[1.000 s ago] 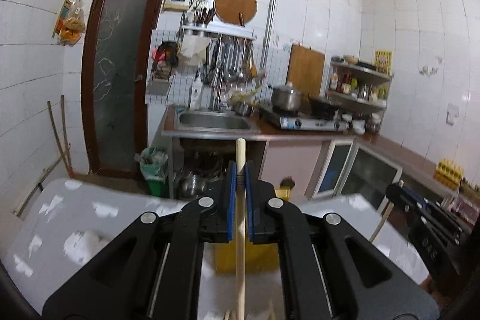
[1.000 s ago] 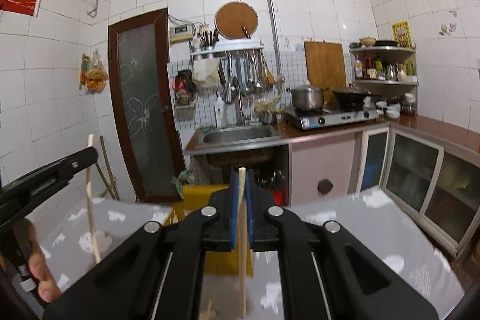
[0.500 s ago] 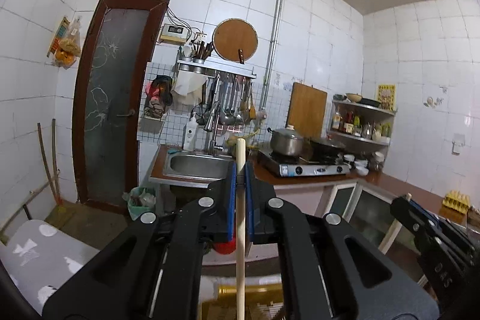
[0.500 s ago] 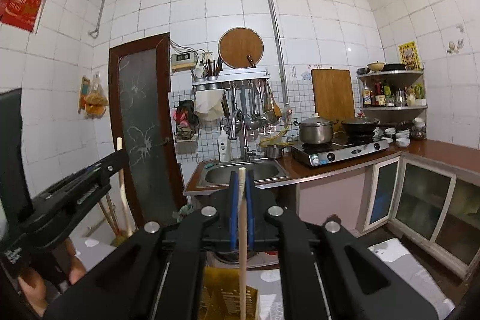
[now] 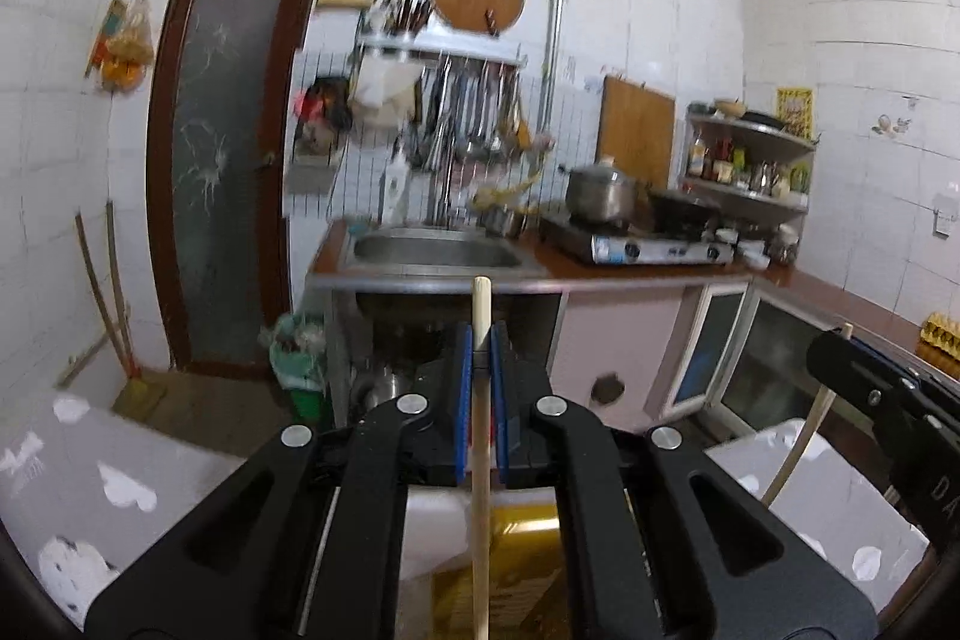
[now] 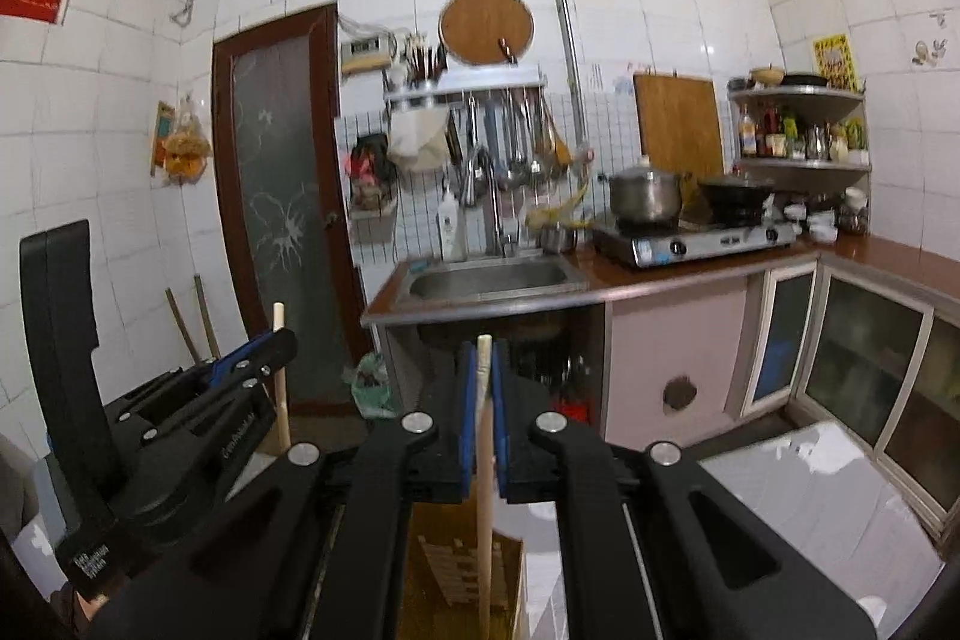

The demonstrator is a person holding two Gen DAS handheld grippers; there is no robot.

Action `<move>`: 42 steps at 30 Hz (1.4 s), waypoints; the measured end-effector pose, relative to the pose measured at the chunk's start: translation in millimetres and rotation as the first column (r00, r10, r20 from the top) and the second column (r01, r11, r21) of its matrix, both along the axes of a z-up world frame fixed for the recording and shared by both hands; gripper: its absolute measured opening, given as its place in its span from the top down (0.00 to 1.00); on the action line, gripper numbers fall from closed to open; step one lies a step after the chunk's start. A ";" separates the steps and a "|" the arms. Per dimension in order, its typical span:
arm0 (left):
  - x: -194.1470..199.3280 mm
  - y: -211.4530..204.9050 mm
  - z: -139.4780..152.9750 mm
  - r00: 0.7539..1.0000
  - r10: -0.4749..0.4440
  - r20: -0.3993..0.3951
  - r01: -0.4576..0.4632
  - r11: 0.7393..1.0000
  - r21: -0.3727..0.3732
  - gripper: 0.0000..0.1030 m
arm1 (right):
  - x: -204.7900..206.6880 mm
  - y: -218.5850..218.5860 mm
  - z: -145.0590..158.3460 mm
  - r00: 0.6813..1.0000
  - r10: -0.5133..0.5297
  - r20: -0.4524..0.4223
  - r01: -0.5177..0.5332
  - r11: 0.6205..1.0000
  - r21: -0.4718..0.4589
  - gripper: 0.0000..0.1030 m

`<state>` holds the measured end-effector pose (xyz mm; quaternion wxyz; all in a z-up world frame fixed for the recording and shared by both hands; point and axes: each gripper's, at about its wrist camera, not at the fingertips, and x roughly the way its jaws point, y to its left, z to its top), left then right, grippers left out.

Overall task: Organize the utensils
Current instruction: 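Open both tools to drop the chopsticks into the yellow caddy, then move both tools back down to the remaining chopsticks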

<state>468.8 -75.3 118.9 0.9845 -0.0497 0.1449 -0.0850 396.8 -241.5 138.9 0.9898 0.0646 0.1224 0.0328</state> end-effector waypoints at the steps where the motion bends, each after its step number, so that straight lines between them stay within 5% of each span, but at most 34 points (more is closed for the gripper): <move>1: 2.1 2.4 -4.8 1.000 -0.002 -0.024 0.002 1.000 -0.001 0.95 | 1.5 0.7 -4.5 1.000 0.000 -0.013 -0.001 1.000 -0.002 0.95; 5: -7.2 9.9 -8.5 0.999 0.026 -0.038 -0.025 0.999 0.042 0.91 | 0.4 -2.1 -13.5 0.999 0.007 -0.052 -0.006 1.000 0.010 0.94; 9: -38.1 25.6 8.4 0.998 0.057 -0.020 -0.056 0.997 0.056 0.47 | -21.2 -12.6 -3.0 0.999 -0.020 -0.045 0.021 1.000 0.018 0.91; 11: -57.3 33.7 16.0 0.998 0.067 -0.011 -0.066 0.996 0.063 0.38 | -36.8 -18.7 4.3 0.998 -0.028 -0.050 0.029 0.999 0.023 0.55; 12: -67.1 37.7 18.8 0.997 0.073 -0.008 -0.072 0.995 0.069 0.32 | -42.9 -20.8 6.4 0.998 -0.036 -0.050 0.037 0.999 0.023 0.46; 18: -131.2 71.7 28.5 0.994 0.107 -0.030 -0.105 0.993 0.058 0.06 | -100.0 -29.2 8.7 0.996 -0.054 -0.076 0.055 0.998 0.004 0.40; 29: -218.3 90.4 -3.3 0.990 0.065 -0.128 -0.055 0.995 0.078 0.05 | -174.4 -22.0 -29.2 0.983 -0.072 -0.168 0.069 0.997 -0.021 0.30; 42: -200.8 82.2 -102.1 0.919 0.074 -0.387 -0.029 0.992 0.122 0.05 | -171.9 -17.9 -111.1 0.929 -0.114 -0.352 0.104 0.993 -0.048 0.30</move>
